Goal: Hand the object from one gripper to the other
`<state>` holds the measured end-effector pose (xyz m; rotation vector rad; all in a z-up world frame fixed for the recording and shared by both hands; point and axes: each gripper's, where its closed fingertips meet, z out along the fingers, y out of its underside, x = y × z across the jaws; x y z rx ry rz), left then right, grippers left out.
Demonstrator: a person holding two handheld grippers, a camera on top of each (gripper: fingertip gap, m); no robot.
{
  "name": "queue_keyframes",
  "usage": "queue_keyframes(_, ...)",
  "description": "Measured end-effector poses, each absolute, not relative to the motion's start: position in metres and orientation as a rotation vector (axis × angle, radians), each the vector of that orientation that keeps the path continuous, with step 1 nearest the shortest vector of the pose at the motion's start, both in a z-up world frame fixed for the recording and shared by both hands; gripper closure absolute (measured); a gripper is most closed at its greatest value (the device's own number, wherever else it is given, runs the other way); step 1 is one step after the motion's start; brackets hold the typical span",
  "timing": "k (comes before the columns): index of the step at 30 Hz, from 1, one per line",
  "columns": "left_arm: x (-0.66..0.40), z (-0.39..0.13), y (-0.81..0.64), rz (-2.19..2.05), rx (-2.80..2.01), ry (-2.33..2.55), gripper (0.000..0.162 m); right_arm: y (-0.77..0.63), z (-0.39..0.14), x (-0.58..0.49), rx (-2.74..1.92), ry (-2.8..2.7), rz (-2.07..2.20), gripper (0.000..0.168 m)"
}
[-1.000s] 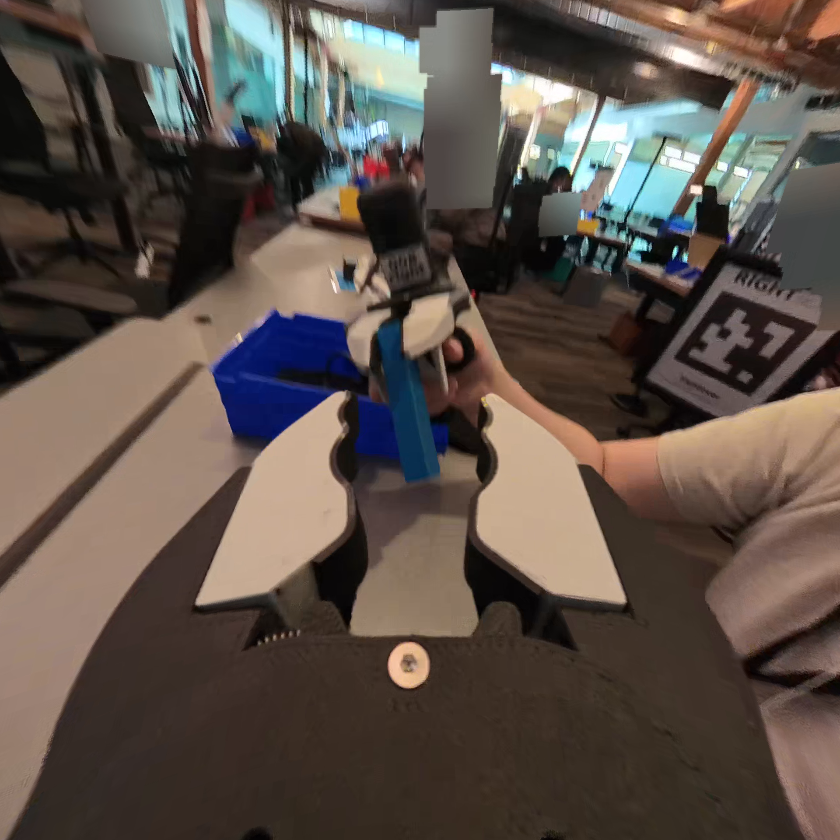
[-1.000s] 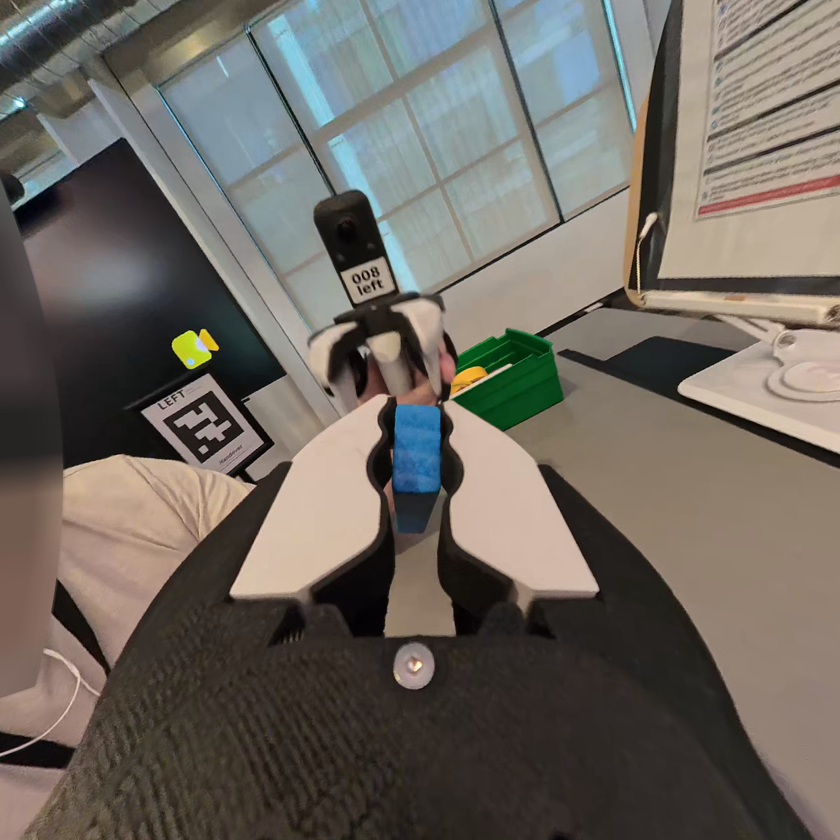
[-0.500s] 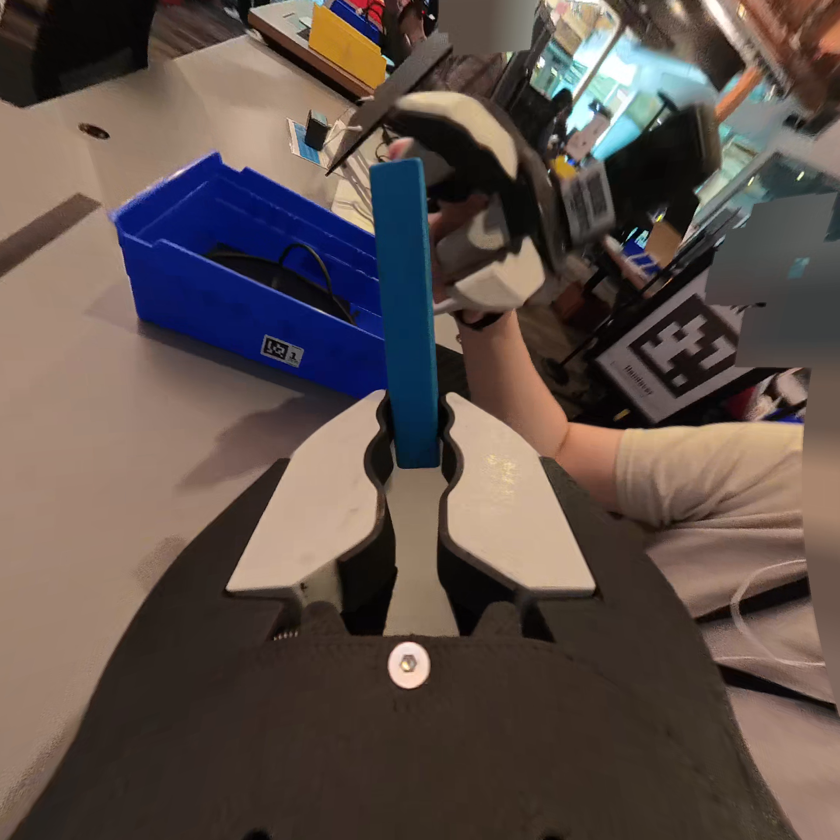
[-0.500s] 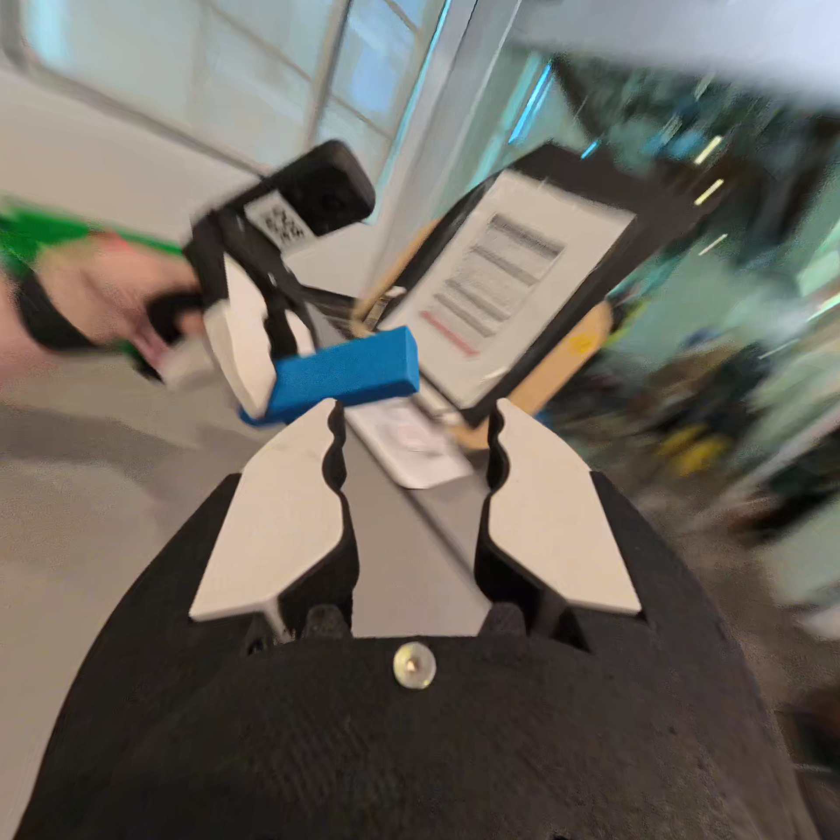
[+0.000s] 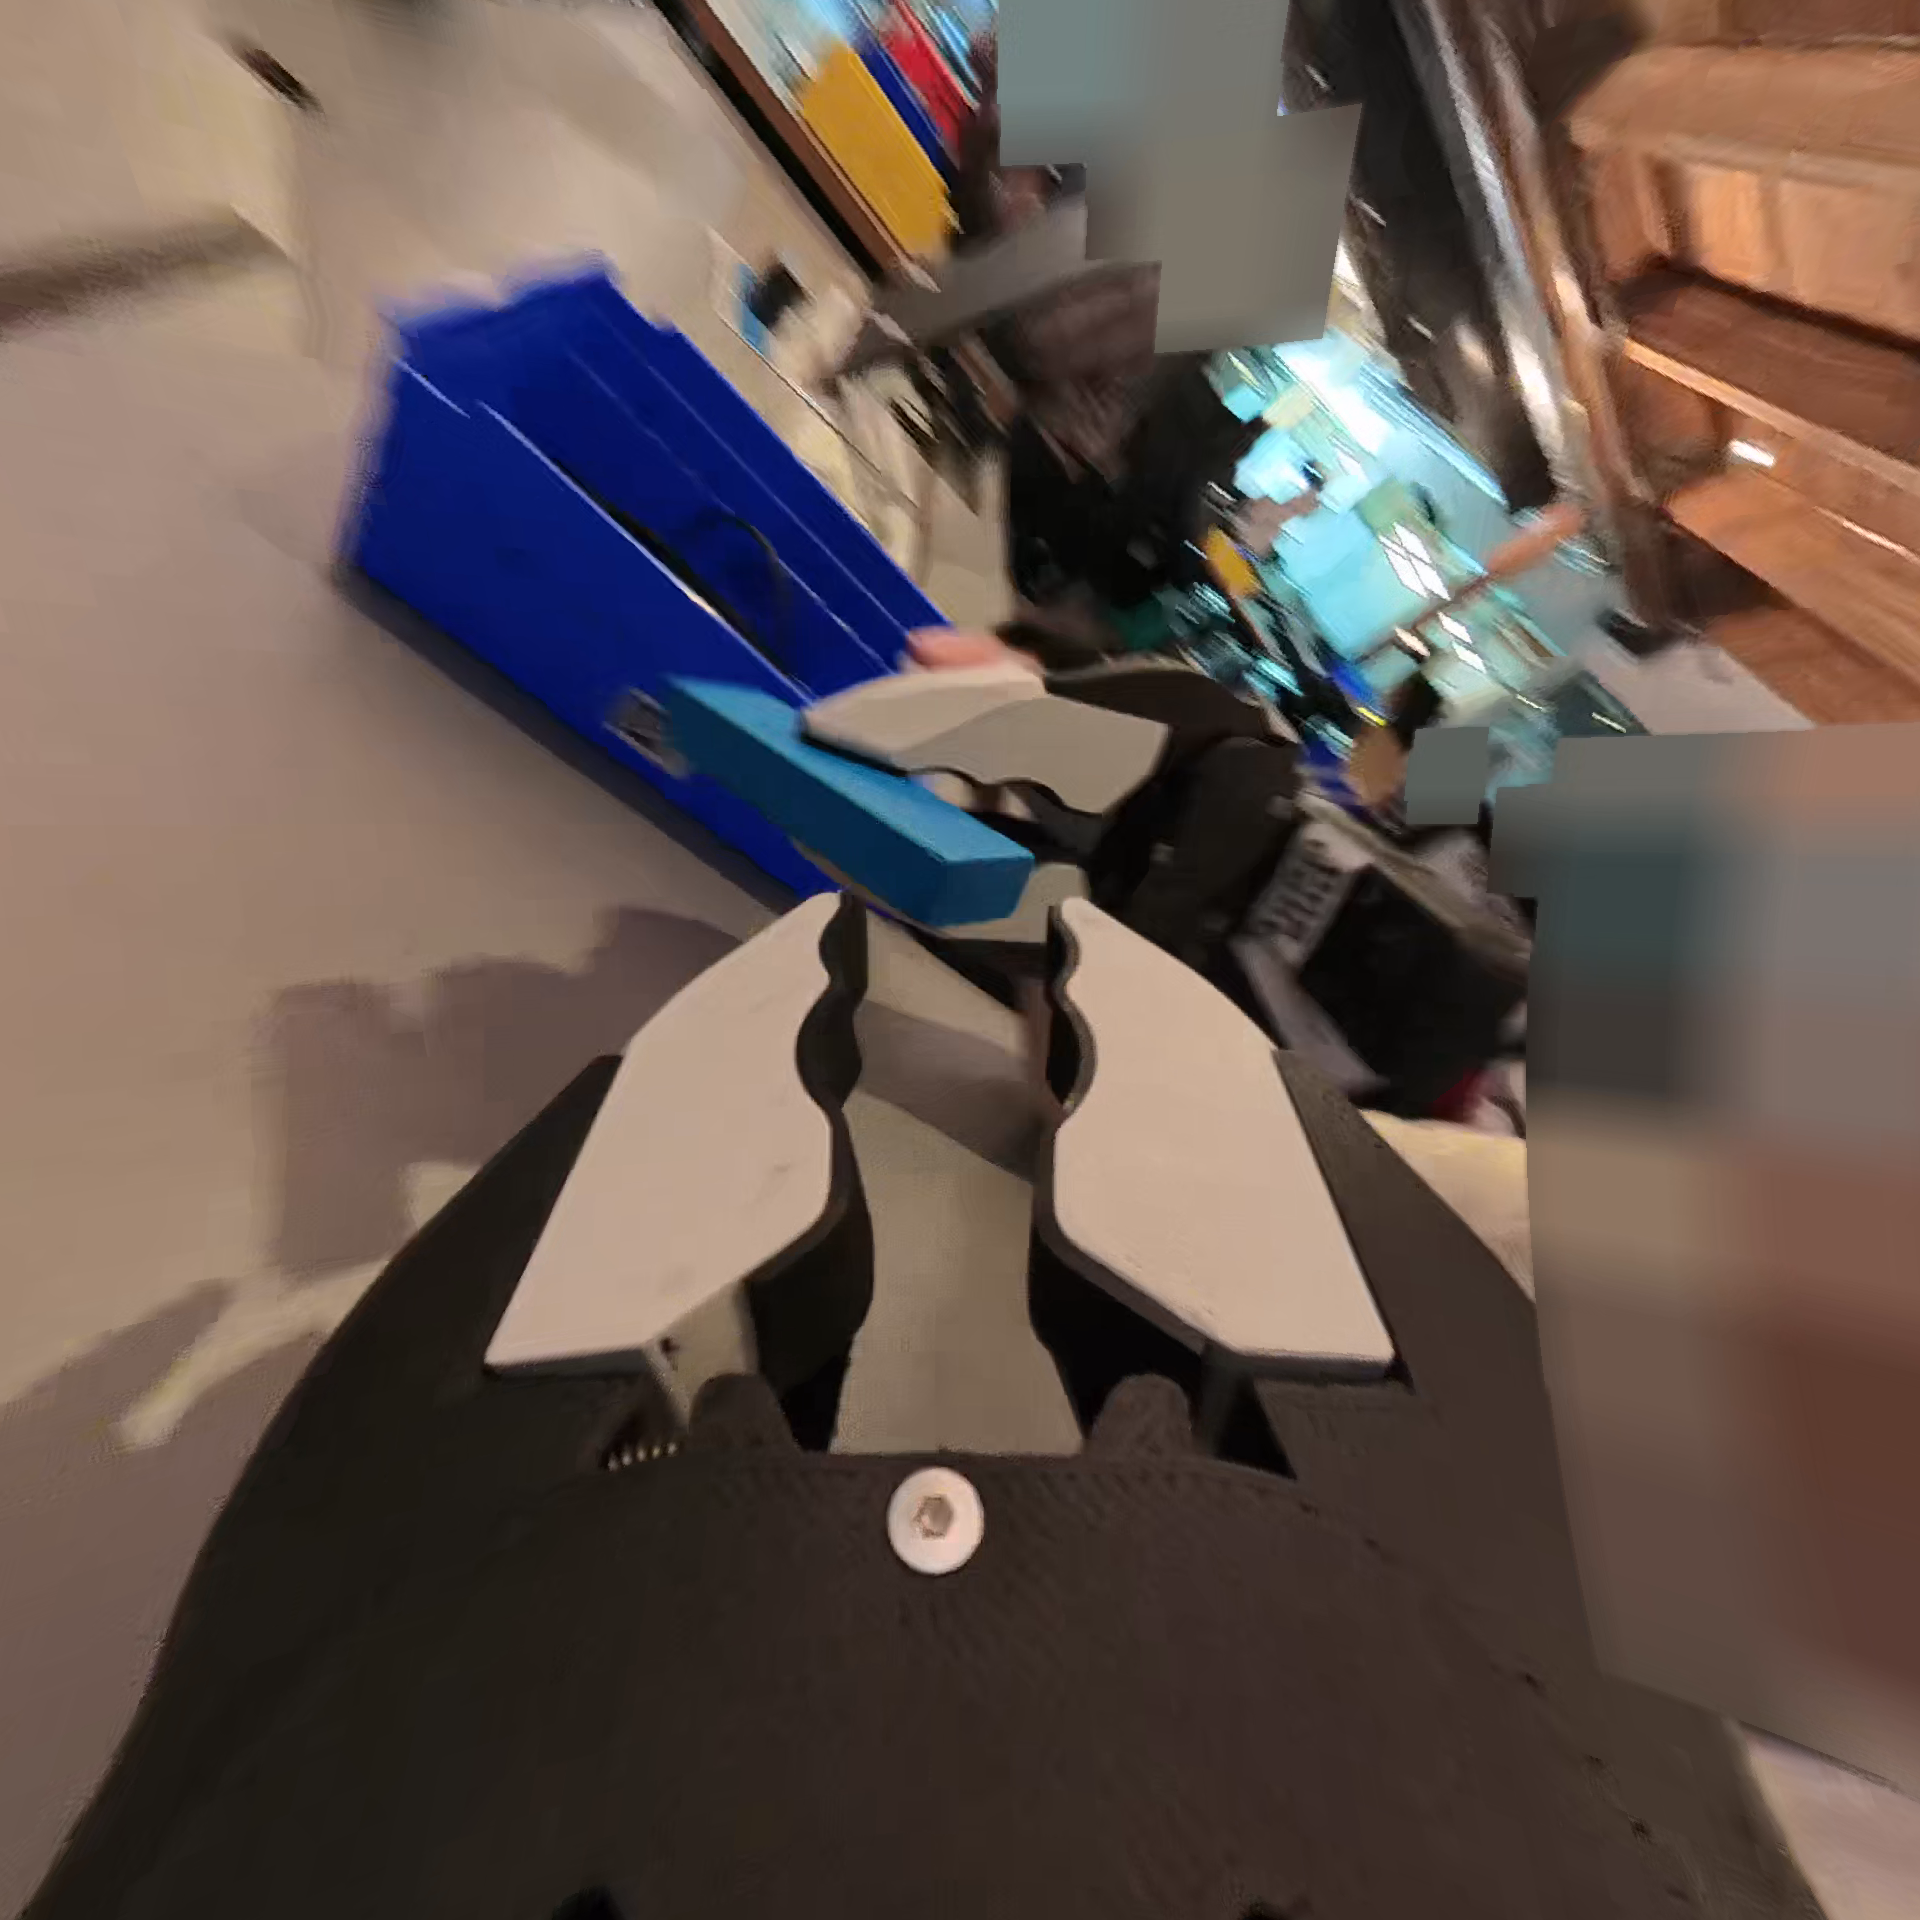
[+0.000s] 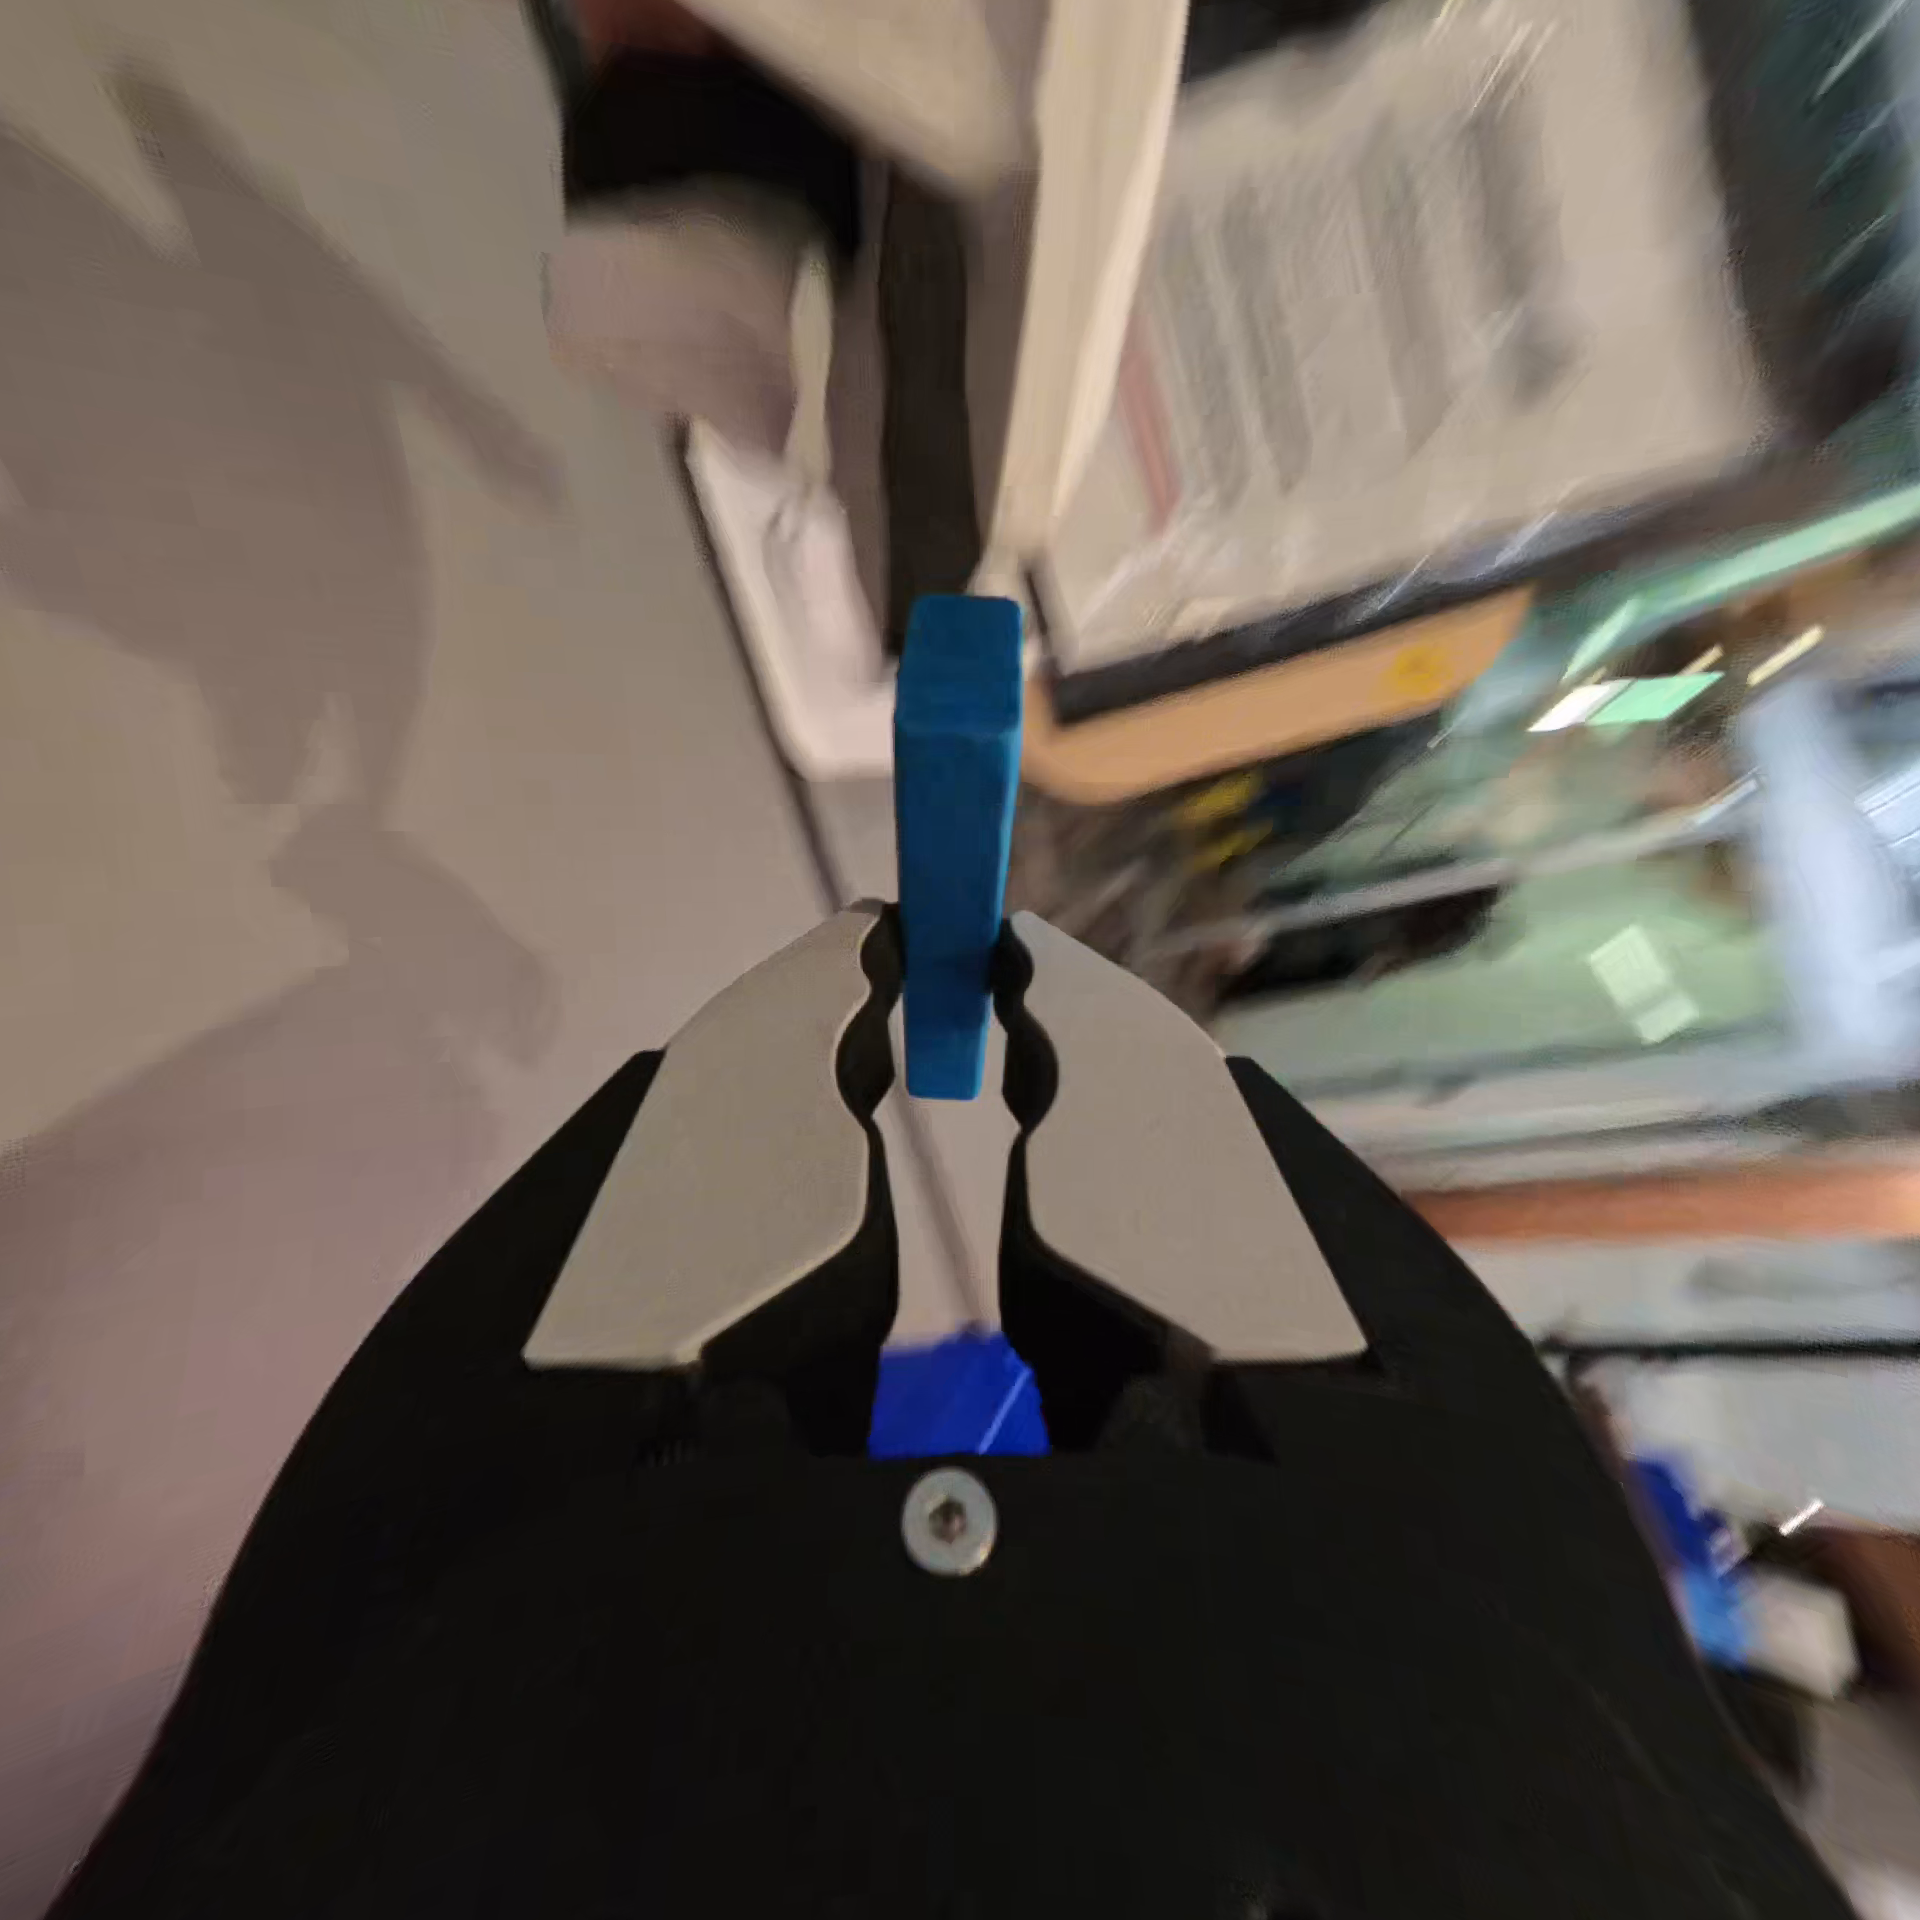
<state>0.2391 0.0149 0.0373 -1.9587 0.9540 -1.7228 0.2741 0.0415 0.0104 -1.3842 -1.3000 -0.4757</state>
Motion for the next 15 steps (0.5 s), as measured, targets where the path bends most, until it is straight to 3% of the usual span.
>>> queue_keyframes(1, 0.226, 0.041, 0.031, -1.608, -1.942, 0.89, 0.13, 0.039, 0.0, 0.285, -1.565, -1.293, -0.474, 0.15)
queue_keyframes(6, 0.154, 0.073, 0.063, -1.336, -1.848, 0.677, 0.134, -0.029, -0.003, 0.292, -2.079, -1.331, -0.632, 0.15)
queue_keyframes(15, 0.126, 0.098, 0.051, -1.248, -1.773, 0.649, 0.136, -0.14, 0.041, 0.308, -2.429, -1.501, -1.572, 0.151)
